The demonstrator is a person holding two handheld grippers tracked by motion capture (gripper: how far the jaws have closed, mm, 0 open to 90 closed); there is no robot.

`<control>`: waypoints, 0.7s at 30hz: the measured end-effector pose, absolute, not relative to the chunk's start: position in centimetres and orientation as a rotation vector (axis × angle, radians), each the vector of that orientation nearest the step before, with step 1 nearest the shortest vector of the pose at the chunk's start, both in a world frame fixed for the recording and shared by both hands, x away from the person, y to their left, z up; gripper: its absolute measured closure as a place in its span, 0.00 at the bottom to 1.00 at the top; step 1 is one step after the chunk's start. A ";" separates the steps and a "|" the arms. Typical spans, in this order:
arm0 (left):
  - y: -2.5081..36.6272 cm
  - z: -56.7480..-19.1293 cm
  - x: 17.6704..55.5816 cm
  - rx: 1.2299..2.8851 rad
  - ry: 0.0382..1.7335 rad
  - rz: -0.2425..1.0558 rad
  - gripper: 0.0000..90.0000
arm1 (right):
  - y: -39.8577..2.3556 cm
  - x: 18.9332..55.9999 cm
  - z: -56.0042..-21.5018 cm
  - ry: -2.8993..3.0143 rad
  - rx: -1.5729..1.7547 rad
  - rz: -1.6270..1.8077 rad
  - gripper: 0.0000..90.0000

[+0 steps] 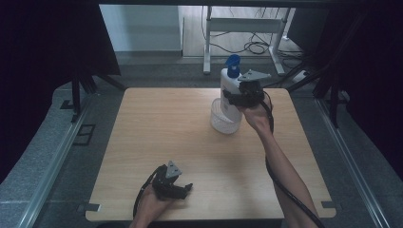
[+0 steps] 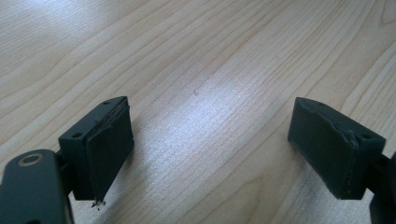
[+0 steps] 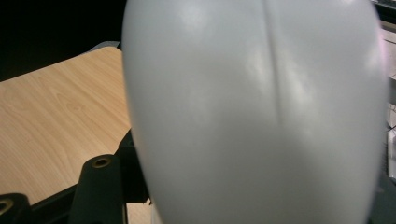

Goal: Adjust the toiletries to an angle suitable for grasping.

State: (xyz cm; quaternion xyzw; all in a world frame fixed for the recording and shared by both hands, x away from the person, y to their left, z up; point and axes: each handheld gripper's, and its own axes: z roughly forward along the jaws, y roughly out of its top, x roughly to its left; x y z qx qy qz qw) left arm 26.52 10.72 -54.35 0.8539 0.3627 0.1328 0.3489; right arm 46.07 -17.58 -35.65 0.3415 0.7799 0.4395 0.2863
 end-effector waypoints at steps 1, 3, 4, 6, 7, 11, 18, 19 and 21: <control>10.7 -54.4 26.5 2.213 0.940 0.344 0.15 | -17.6 46.2 -35.7 2.084 0.918 1.178 0.41; 10.7 -54.4 26.5 2.213 0.940 0.344 0.15 | -17.5 46.5 -35.7 2.085 0.922 1.175 0.41; 10.7 -54.3 26.5 2.215 0.939 0.345 0.15 | -17.5 46.5 -35.7 2.082 0.923 1.173 0.41; 10.7 -54.3 26.5 2.215 0.938 0.345 0.15 | -17.4 46.8 -35.8 2.079 0.927 1.170 0.41; 10.7 -54.3 26.5 2.215 0.938 0.346 0.15 | -17.4 46.9 -35.8 2.075 0.934 1.174 0.41; 10.7 -54.3 26.5 2.216 0.938 0.346 0.15 | -17.2 47.4 -36.0 2.070 0.952 1.181 0.41; 10.7 -54.3 26.5 2.215 0.939 0.345 0.15 | -16.6 47.8 -36.8 2.075 0.956 1.179 0.42; 10.7 -54.3 26.5 2.215 0.940 0.343 0.15 | -16.6 47.9 -36.9 2.076 0.956 1.176 0.41; 10.7 -54.3 26.5 2.215 0.941 0.342 0.15 | -16.5 48.0 -37.4 2.079 0.961 1.176 0.42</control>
